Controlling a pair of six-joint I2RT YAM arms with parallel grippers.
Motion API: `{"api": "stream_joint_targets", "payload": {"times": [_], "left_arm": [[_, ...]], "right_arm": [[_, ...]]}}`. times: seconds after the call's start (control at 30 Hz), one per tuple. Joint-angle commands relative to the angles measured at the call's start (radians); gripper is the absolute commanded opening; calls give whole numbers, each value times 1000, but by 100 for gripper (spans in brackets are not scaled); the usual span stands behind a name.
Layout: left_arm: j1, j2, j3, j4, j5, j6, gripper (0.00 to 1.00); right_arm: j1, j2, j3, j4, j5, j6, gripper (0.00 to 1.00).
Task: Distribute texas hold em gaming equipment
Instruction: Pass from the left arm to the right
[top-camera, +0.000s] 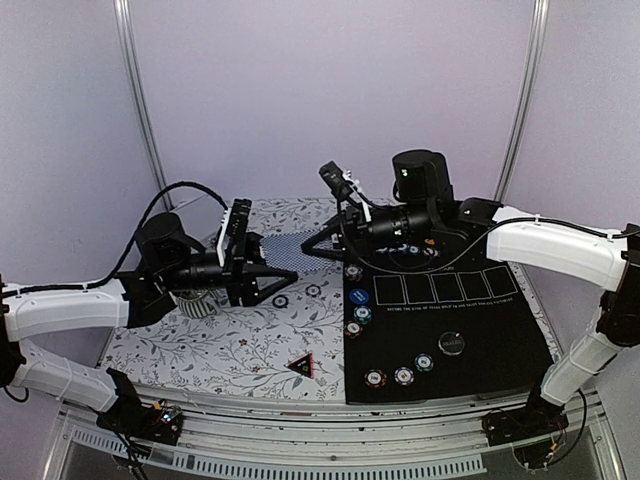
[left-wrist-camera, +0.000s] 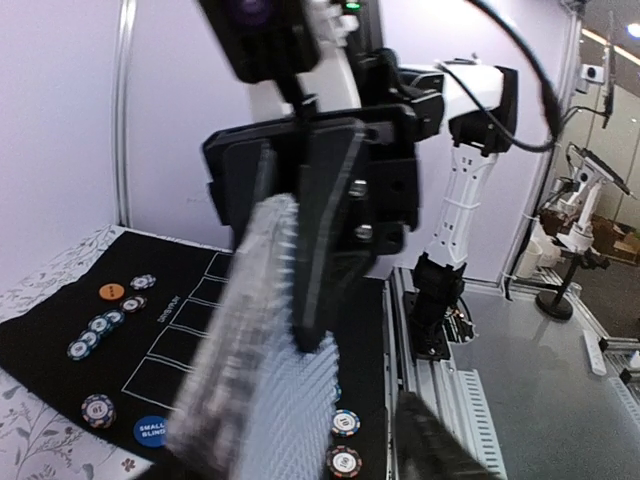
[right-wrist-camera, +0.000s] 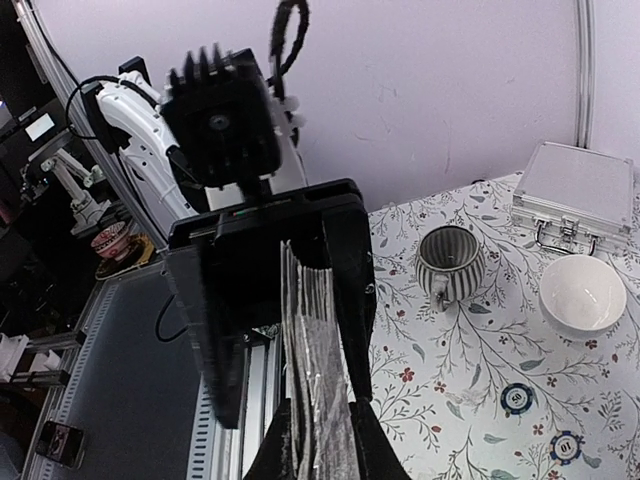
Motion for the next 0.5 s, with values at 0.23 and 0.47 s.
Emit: {"api": "stream_joint_targets", "payload": {"times": [0.23,0.47], "left_arm": [[-31,-337,-269,239,-177,580,98],[-37,-281,-141,183,-106,736,98]], "right_arm": [[-87,30,28,264,-317,377,2],[-32,56,80,330,-414,457,2]]}}
